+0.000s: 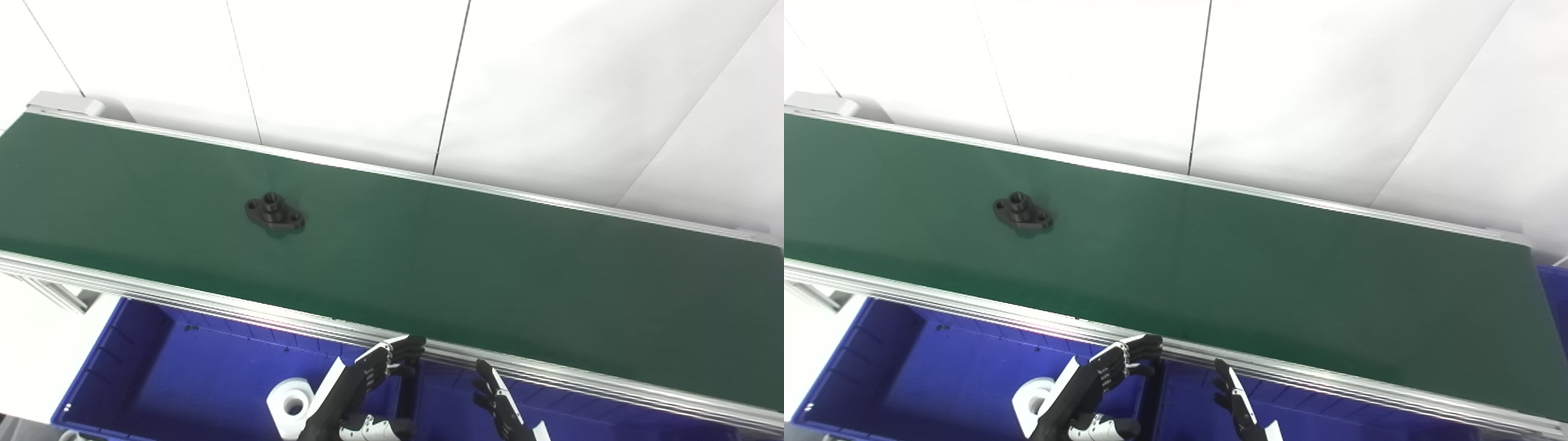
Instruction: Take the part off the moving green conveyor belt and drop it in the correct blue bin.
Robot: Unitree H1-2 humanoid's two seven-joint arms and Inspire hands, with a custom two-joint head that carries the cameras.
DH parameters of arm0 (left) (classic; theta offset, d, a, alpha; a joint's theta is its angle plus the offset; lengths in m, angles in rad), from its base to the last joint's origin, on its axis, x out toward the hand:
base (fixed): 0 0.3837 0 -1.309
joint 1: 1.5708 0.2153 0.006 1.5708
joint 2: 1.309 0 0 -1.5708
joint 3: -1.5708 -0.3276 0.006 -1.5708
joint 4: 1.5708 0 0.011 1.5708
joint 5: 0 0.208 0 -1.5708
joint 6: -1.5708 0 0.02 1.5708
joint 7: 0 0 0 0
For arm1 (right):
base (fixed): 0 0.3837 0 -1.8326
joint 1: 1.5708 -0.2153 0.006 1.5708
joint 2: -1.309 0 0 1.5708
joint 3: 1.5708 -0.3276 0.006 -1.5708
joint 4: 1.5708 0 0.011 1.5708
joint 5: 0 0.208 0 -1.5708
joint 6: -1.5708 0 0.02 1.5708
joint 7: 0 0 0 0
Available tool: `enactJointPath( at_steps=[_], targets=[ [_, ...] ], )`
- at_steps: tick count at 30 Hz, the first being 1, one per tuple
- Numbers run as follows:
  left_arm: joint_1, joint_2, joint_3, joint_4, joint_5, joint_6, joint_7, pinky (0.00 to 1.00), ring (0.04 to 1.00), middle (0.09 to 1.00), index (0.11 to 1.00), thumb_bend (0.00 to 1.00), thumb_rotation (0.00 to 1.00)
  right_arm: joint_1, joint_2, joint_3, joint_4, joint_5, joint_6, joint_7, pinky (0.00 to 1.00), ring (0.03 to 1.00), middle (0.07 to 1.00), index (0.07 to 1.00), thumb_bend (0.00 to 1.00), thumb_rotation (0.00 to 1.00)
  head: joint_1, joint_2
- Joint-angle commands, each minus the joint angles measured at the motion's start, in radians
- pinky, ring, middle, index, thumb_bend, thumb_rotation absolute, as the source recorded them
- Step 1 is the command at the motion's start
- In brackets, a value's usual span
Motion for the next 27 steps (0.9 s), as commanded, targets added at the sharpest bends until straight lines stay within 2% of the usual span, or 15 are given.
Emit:
enactJointPath(
  at_steps=[1,4,8,15,20,22,25,27],
  targets=[
    [-0.012,-0.002,-0.004,-0.01,-0.01,-0.041,0.004,0.73,0.817,0.818,0.8,0.94,0.62,-0.008,0.001,0.001,-0.013,0.004,-0.06,-0.006,0.86,0.93,0.963,0.963,0.93,0.98,-0.011,-0.003],
    [-0.022,-0.009,-0.005,0.002,-0.011,-0.041,0.005,0.74,0.819,0.816,0.803,0.95,0.63,-0.011,-0.005,-0.009,-0.03,-0.01,-0.06,-0.02,0.87,0.935,0.967,0.961,0.93,0.98,-0.028,-0.008],
    [-0.043,-0.019,-0.015,0.013,-0.008,-0.039,0.004,0.74,0.827,0.817,0.805,0.93,0.63,0.007,-0.013,-0.049,-0.125,-0.058,-0.06,-0.065,0.86,0.941,0.977,0.967,0.89,0.99,-0.04,-0.01],
    [-0.065,-0.032,-0.019,0.02,-0.008,-0.041,0.012,0.74,0.823,0.812,0.806,0.94,0.64,0.014,-0.018,-0.099,-0.277,-0.03,-0.06,-0.055,0.86,0.927,0.959,0.977,0.8,0.92,-0.044,-0.019],
    [-0.08,-0.025,-0.017,0.03,-0.022,-0.041,0.014,0.74,0.822,0.819,0.805,0.92,0.64,-0.032,0.004,-0.133,-0.357,-0.071,-0.059,-0.055,0.85,0.897,0.932,0.953,0.73,0.83,-0.049,-0.033],
    [-0.086,-0.021,-0.015,0.034,-0.024,-0.042,0.018,0.73,0.815,0.82,0.8,0.91,0.63,-0.052,0.02,-0.147,-0.368,-0.095,-0.059,-0.056,0.82,0.877,0.916,0.942,0.72,0.83,-0.057,-0.037],
    [-0.094,-0.014,-0.014,0.042,-0.032,-0.042,0.015,0.73,0.814,0.82,0.801,0.91,0.63,-0.102,0.04,-0.176,-0.39,-0.123,-0.055,-0.045,0.8,0.871,0.911,0.937,0.71,0.82,-0.067,-0.044],
    [-0.098,-0.009,-0.016,0.044,-0.032,-0.042,0.014,0.73,0.813,0.825,0.807,0.92,0.63,-0.143,0.047,-0.2,-0.412,-0.143,-0.032,-0.027,0.79,0.869,0.913,0.937,0.76,0.8,-0.07,-0.045]
  ],
)
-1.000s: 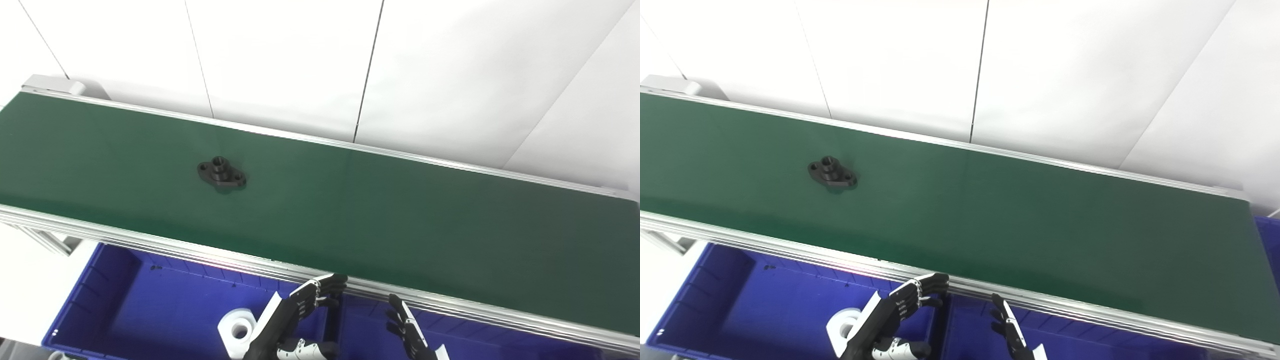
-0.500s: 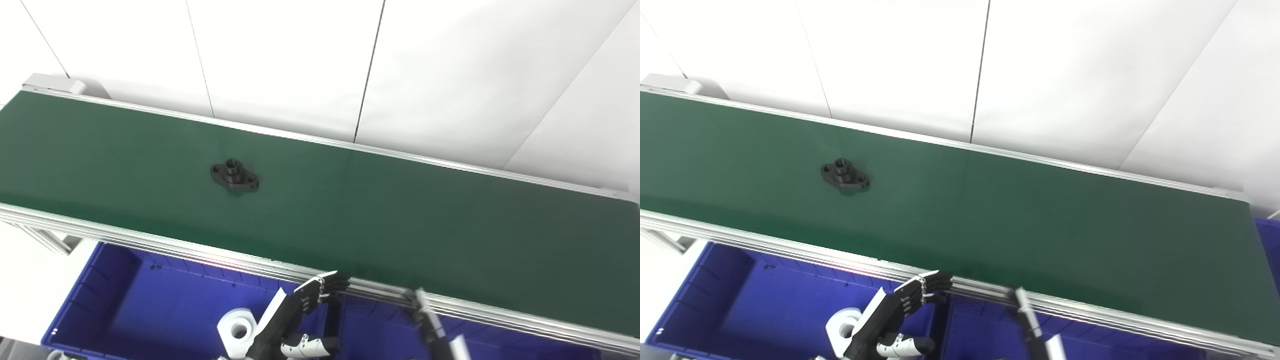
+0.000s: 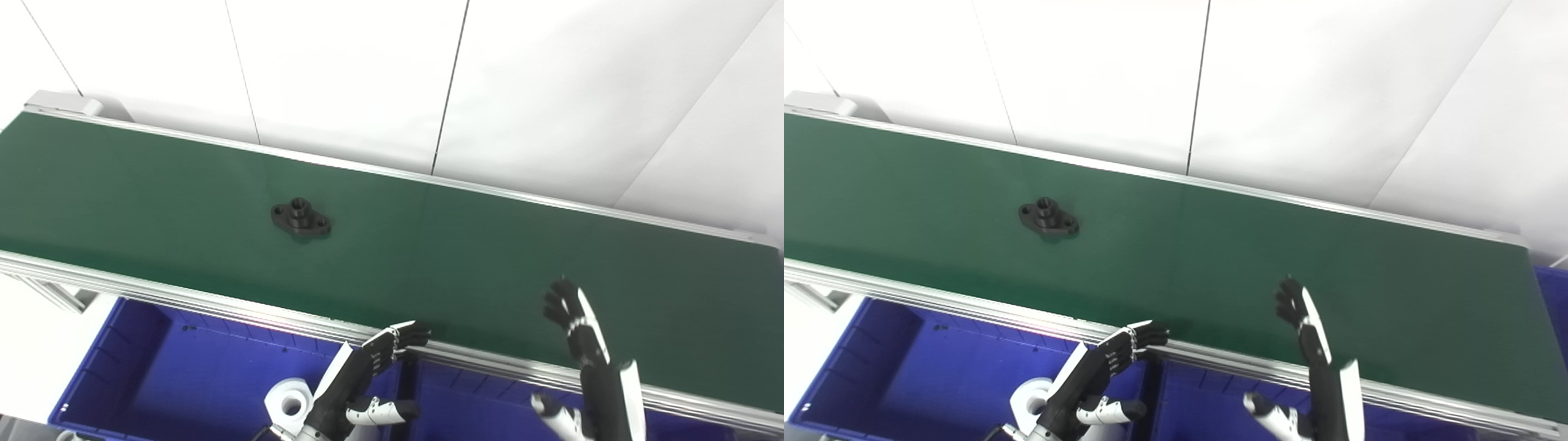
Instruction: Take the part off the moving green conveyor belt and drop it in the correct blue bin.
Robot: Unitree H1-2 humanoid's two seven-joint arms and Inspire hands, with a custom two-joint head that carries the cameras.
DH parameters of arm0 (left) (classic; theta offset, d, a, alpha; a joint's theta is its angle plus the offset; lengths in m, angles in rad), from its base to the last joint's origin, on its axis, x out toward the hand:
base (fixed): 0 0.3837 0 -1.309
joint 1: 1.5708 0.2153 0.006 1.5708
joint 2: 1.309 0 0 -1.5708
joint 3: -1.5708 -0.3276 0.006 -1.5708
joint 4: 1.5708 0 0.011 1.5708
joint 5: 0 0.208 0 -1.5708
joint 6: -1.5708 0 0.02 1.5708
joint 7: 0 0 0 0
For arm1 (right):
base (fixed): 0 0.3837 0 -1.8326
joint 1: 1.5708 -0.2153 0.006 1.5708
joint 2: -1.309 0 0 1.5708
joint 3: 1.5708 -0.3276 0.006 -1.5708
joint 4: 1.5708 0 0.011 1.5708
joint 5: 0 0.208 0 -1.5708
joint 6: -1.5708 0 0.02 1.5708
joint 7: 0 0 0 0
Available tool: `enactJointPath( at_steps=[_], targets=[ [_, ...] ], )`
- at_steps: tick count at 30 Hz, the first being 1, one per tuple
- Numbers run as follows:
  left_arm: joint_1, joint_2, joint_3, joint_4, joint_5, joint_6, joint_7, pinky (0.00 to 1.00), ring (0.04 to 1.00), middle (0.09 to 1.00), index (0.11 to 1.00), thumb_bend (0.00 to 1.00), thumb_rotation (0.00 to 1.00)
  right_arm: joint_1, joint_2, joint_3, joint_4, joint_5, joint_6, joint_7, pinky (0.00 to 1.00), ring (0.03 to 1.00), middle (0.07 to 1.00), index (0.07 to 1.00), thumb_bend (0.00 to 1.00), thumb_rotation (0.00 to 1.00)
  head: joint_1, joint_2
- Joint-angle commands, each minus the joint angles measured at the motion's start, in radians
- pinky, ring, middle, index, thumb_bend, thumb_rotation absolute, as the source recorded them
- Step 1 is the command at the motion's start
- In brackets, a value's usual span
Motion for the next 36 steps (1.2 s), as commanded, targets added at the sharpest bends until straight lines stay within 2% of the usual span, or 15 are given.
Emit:
enactJointPath(
  at_steps=[1,4,9,13,17,22,23,28,33,36],
  targets=[
    [-0.013,-0.004,-0.01,-0.013,-0.001,-0.041,0.002,0.73,0.814,0.826,0.808,0.91,0.63,-0.045,0.008,-0.031,-0.06,-0.023,-0.01,0.019,0.78,0.865,0.912,0.939,0.77,0.8,-0.004,-0.001],
    [-0.018,0.0,-0.013,-0.008,0.006,-0.041,0.009,0.71,0.813,0.825,0.806,0.91,0.64,-0.082,0.02,-0.055,-0.075,-0.028,0.027,0.047,0.77,0.862,0.907,0.932,0.76,0.77,-0.008,-0.003],
    [-0.022,0.006,-0.024,-0.004,0.017,-0.041,0.021,0.71,0.821,0.83,0.805,0.91,0.65,-0.17,0.031,-0.105,-0.093,-0.074,0.151,0.102,0.74,0.853,0.918,0.923,0.75,0.74,-0.011,-0.003],
    [-0.02,0.005,-0.025,-0.005,0.01,-0.041,0.02,0.71,0.813,0.826,0.799,0.92,0.64,-0.255,0.04,-0.115,-0.078,-0.131,0.214,0.139,0.73,0.837,0.904,0.905,0.76,0.67,-0.014,-0.002],
    [-0.016,0.004,-0.028,-0.01,0.016,-0.041,0.023,0.69,0.8,0.827,0.798,0.91,0.64,-0.33,0.064,-0.104,-0.068,-0.212,0.274,0.166,0.68,0.812,0.886,0.908,0.78,0.65,-0.013,-0.002],
    [-0.008,0.003,-0.029,-0.017,0.015,-0.04,0.019,0.68,0.806,0.832,0.801,0.91,0.64,-0.423,0.091,-0.075,-0.045,-0.4,0.371,0.194,0.71,0.829,0.873,0.894,0.82,0.64,-0.013,0.001],
    [-0.008,0.003,-0.029,-0.018,0.011,-0.04,0.017,0.68,0.808,0.832,0.804,0.91,0.64,-0.443,0.093,-0.07,-0.032,-0.434,0.384,0.196,0.67,0.804,0.857,0.886,0.83,0.62,-0.013,0.001],
    [-0.006,0.002,-0.031,-0.021,0.0,-0.041,0.01,0.74,0.824,0.826,0.807,0.92,0.65,-0.516,0.082,-0.047,0.022,-0.547,0.412,0.211,0.56,0.692,0.794,0.869,0.85,0.59,-0.019,0.004],
    [-0.007,0.001,-0.03,-0.018,-0.004,-0.041,0.007,0.75,0.826,0.822,0.804,0.93,0.65,-0.588,0.073,-0.023,0.101,-0.633,0.428,0.217,0.54,0.67,0.766,0.853,0.87,0.61,-0.021,0.004],
    [-0.01,0.001,-0.031,-0.016,-0.005,-0.04,0.004,0.75,0.83,0.826,0.809,0.93,0.66,-0.631,0.078,-0.004,0.151,-0.654,0.454,0.244,0.56,0.676,0.751,0.853,0.87,0.59,-0.019,0.003]
  ],
)
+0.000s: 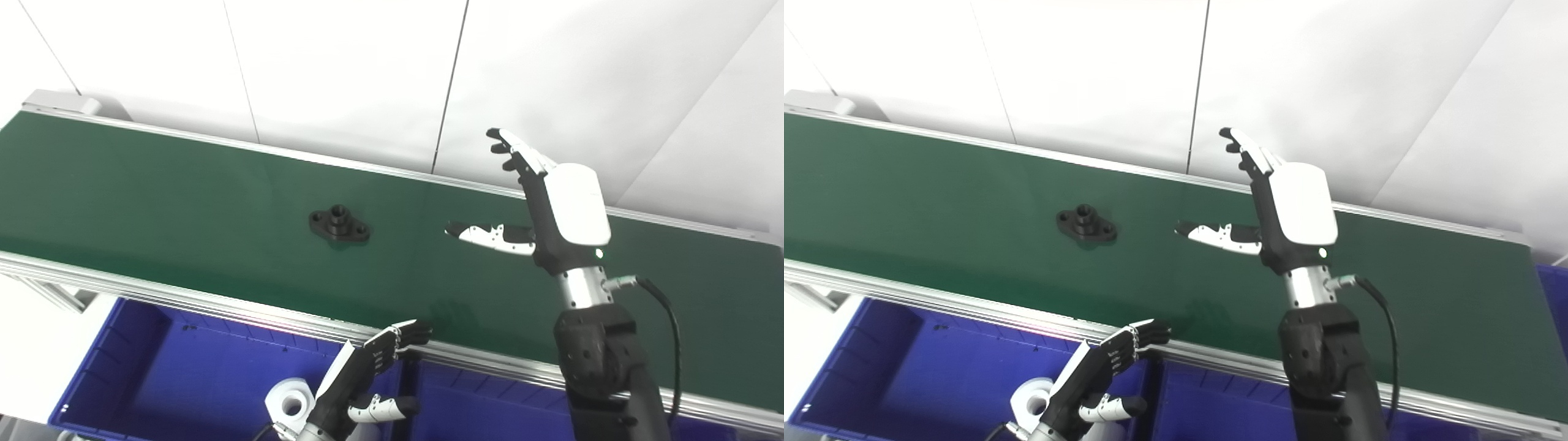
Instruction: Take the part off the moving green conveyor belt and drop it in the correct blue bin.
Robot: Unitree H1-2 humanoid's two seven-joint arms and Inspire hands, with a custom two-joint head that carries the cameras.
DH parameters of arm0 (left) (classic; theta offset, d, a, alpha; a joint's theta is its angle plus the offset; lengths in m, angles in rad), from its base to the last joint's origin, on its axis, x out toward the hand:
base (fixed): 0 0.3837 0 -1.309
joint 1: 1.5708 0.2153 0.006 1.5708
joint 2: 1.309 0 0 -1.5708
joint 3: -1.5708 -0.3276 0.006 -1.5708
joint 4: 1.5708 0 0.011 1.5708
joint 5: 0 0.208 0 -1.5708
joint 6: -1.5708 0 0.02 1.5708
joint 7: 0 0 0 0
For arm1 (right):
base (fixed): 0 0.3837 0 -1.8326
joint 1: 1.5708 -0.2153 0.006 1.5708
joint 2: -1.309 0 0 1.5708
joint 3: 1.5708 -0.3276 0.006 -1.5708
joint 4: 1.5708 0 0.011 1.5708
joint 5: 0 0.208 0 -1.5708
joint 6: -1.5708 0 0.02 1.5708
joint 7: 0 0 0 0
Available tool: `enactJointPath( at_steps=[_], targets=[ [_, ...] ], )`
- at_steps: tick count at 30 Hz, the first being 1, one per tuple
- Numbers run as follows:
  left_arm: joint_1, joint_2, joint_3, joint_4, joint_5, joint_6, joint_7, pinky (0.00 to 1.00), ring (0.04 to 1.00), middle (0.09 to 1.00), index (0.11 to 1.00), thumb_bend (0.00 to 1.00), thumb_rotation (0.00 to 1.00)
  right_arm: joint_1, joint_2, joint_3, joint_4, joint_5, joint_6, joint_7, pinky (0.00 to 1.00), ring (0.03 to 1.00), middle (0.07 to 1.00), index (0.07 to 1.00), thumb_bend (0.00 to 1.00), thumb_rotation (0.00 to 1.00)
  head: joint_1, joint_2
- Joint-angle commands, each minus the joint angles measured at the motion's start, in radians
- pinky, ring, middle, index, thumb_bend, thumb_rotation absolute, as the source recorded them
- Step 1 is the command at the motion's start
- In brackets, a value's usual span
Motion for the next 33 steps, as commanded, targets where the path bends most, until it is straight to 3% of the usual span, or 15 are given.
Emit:
enactJointPath(
  at_steps=[1,8,21,33],
  targets=[
    [-0.004,-0.008,-0.014,-0.024,-0.002,-0.04,-0.006,0.75,0.828,0.827,0.81,0.93,0.65,-0.059,0.008,0.017,0.011,-0.024,0.032,0.012,0.56,0.681,0.75,0.853,0.87,0.59,0.001,0.0],
    [-0.007,-0.016,-0.017,-0.023,0.007,-0.04,0.002,0.73,0.821,0.82,0.809,0.92,0.65,-0.126,0.018,0.08,0.123,-0.09,0.078,0.044,0.58,0.709,0.773,0.851,0.88,0.62,0.003,-0.001],
    [-0.014,-0.027,-0.027,-0.015,0.019,-0.041,0.008,0.74,0.831,0.835,0.813,0.93,0.65,-0.207,0.057,0.178,0.307,-0.153,0.135,0.022,0.54,0.675,0.757,0.823,0.9,0.6,0.015,-0.001],
    [-0.012,-0.033,-0.04,-0.029,0.041,-0.041,0.022,0.71,0.816,0.828,0.809,0.9,0.64,-0.268,0.081,0.255,0.416,-0.179,0.217,0.046,0.55,0.675,0.755,0.842,0.91,0.63,0.03,0.0]
  ],
)
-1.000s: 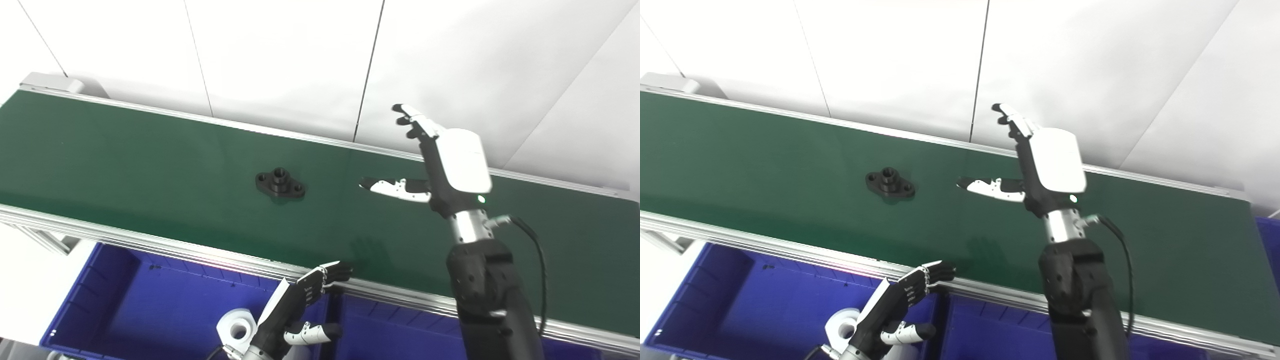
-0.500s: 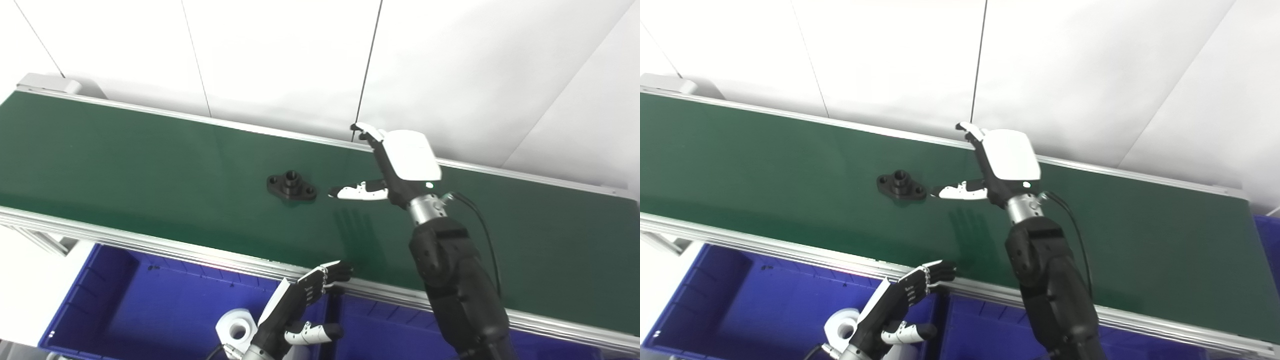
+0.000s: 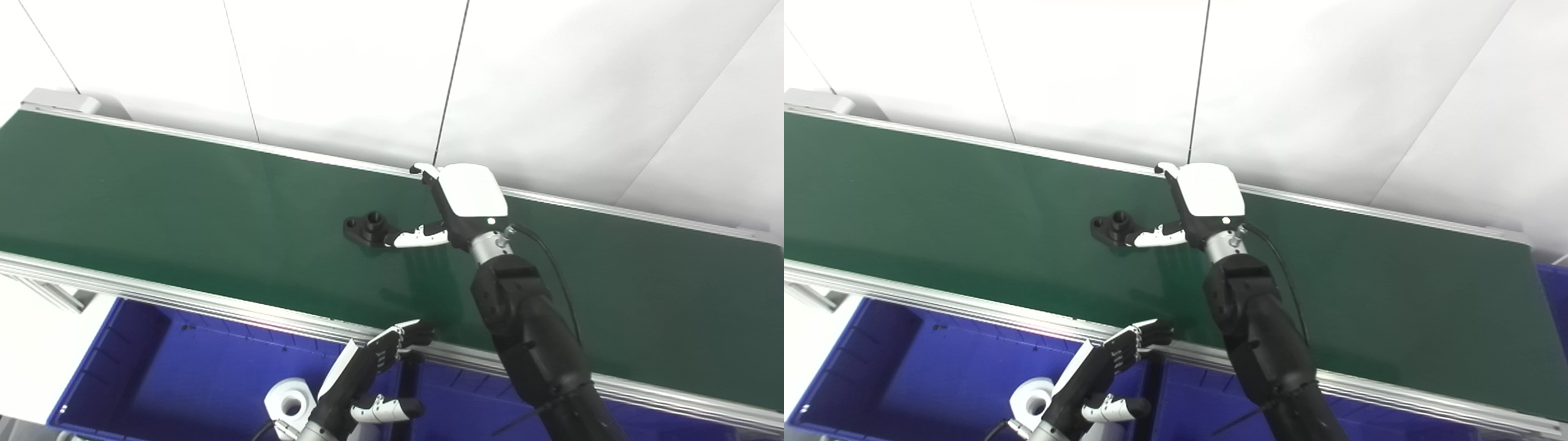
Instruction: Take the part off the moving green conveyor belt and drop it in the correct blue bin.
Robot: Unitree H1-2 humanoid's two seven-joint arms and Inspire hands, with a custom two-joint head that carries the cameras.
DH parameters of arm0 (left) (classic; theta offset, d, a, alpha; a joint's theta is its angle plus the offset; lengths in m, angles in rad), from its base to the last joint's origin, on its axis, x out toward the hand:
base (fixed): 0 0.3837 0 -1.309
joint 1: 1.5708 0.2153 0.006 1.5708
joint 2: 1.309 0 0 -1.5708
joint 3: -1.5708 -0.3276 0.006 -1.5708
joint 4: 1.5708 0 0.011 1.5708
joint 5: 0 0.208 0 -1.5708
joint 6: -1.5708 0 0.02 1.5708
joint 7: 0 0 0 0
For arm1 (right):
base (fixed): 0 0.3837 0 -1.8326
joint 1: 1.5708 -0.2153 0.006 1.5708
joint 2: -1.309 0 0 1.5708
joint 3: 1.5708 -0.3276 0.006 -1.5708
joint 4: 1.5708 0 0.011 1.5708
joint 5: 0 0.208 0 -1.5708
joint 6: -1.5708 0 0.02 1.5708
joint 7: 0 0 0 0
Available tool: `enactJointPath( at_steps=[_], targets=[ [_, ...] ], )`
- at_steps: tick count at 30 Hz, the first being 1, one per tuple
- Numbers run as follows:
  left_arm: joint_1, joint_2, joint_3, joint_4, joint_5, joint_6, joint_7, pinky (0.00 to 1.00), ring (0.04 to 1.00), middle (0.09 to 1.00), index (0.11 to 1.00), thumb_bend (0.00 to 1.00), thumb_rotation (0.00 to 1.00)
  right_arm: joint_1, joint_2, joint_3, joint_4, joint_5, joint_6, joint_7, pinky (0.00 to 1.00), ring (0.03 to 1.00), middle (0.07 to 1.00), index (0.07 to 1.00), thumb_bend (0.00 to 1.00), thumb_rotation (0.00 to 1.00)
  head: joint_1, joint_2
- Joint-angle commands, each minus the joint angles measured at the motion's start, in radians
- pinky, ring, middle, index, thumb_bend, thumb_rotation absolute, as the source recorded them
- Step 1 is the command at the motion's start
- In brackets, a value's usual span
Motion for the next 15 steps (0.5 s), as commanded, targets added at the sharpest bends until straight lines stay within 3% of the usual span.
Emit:
enactJointPath(
  at_steps=[1,15],
  targets=[
    [-0.006,-0.033,-0.036,-0.031,0.004,-0.041,0.008,0.71,0.817,0.828,0.809,0.9,0.64,-0.049,0.019,0.005,-0.007,-0.008,0.036,-0.015,0.55,0.673,0.752,0.842,0.91,0.63,0.002,0.0],
    [0.001,-0.022,-0.057,-0.057,0.026,-0.041,0.026,0.72,0.822,0.829,0.814,0.88,0.64,-0.054,0.031,0.065,0.068,-0.023,0.065,-0.031,0.47,0.587,0.707,0.841,0.9,0.6,0.005,0.013]
  ],
)
